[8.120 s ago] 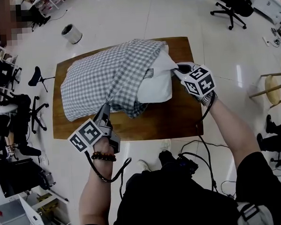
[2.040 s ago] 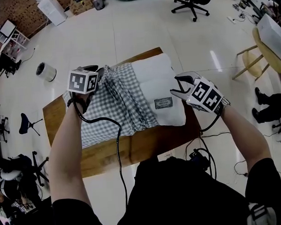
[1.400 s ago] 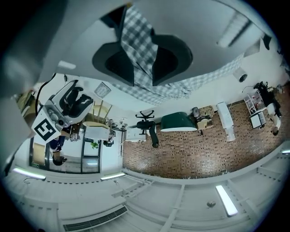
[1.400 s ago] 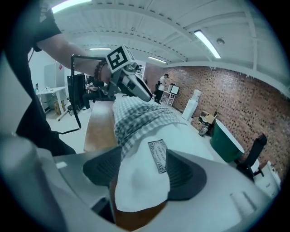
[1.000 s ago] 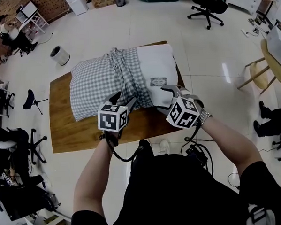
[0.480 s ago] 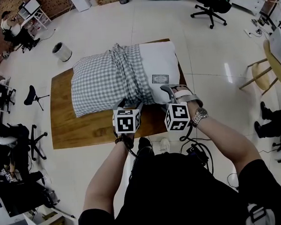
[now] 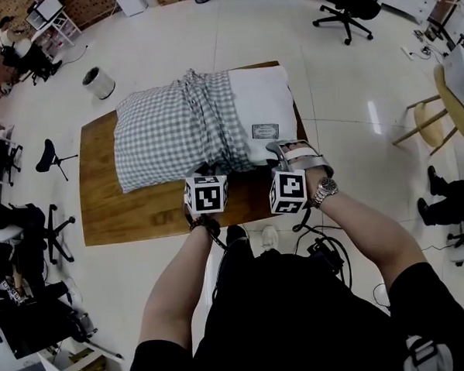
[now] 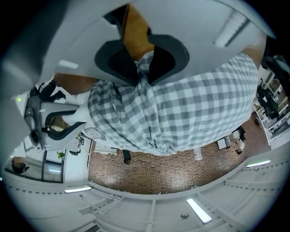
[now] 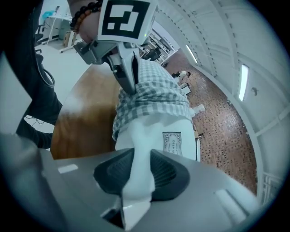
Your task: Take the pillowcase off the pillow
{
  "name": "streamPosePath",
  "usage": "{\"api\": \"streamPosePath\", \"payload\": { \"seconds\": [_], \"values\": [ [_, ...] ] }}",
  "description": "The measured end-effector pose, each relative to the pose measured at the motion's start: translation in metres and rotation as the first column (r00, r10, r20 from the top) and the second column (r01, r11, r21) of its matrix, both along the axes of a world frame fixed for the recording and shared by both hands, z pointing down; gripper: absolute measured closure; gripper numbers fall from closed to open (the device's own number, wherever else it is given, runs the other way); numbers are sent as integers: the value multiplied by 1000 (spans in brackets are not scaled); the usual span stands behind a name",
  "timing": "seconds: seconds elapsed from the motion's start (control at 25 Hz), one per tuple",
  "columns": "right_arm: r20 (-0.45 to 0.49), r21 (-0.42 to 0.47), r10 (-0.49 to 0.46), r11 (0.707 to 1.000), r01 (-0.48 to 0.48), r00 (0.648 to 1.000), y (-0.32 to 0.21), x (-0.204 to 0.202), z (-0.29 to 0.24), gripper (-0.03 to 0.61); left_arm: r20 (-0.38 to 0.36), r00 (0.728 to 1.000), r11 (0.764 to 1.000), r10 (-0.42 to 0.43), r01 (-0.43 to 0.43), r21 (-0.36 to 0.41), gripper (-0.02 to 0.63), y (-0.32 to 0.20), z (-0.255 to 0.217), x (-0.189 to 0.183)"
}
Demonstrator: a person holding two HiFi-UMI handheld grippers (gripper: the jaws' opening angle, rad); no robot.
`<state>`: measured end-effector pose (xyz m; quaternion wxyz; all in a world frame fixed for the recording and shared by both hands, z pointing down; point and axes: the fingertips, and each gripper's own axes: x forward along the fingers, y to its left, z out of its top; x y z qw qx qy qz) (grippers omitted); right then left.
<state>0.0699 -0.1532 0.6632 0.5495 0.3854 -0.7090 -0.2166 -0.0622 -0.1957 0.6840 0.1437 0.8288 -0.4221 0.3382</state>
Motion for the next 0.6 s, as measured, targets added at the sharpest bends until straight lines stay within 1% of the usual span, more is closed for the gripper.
{"api": "streamPosePath", "payload": {
  "seconds": [0.08,0.12,0.24,0.32,0.4,0.48,0.6],
  "values": [
    [10,26,11,1000,-12,1000,-4,5,-9,525,5,1000,1000,4,-4,4,585,-3,-3,-5],
    [17,33,15,999,-15,1000,-5,8,-13,539,5,1000,1000,9,-9,6,596,-3,-5,-7],
    [32,35,22,999,-23,999,-3,17,-18,552,12,1000,1000,6,-7,30,604,-4,-9,-18],
    [34,36,35,999,-36,999,-3,27,-20,555,5,999,999,-39,39,32,607,-8,-12,-33],
    [45,35,50,998,-51,998,-2,37,-21,555,-14,996,996,-90,90,12,607,-11,-13,-53],
    [54,41,54,998,-56,997,0,45,-23,557,-27,993,993,-116,116,-2,607,-13,-15,-69],
    [53,57,51,997,-54,997,-2,51,-30,557,-39,989,990,-141,141,1,607,-16,-20,-82]
  ]
}}
